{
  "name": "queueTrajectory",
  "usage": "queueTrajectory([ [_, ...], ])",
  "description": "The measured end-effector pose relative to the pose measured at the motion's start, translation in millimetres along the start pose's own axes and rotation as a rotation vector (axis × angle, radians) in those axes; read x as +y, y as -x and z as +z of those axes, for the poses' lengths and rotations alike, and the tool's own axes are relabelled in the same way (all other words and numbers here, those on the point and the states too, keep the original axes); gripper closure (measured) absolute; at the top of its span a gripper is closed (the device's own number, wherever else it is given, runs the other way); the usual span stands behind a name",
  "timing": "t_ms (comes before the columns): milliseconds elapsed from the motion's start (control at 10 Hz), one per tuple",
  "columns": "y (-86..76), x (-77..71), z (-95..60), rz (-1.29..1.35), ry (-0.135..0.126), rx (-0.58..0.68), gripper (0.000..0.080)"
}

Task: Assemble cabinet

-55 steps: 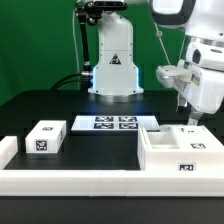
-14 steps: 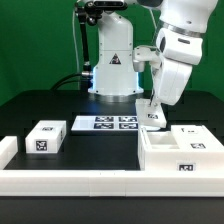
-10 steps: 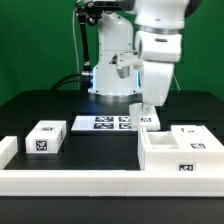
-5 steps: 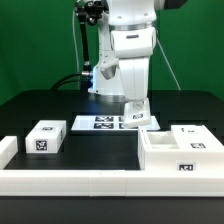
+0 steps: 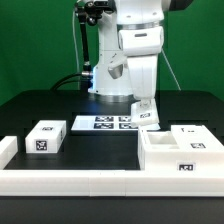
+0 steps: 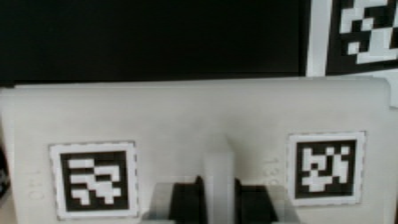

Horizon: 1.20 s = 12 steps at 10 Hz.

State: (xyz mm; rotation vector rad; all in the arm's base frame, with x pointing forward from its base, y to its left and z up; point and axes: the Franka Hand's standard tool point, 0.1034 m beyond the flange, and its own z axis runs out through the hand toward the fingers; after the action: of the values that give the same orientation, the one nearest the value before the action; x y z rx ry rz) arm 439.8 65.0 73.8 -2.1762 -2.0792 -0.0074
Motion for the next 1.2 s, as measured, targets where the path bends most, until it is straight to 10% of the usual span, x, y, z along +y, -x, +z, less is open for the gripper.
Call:
queueTrajectory([
  [500, 0.2, 0.4, 2.5, 0.003, 0.015, 0.003, 0.0738],
  [800, -3.6, 15.1, -4.1, -0.090, 0.108, -0.020, 0.0738],
  [1200, -2.8, 16.4, -0.7, -0.107, 0.119, -0.024, 0.0738],
])
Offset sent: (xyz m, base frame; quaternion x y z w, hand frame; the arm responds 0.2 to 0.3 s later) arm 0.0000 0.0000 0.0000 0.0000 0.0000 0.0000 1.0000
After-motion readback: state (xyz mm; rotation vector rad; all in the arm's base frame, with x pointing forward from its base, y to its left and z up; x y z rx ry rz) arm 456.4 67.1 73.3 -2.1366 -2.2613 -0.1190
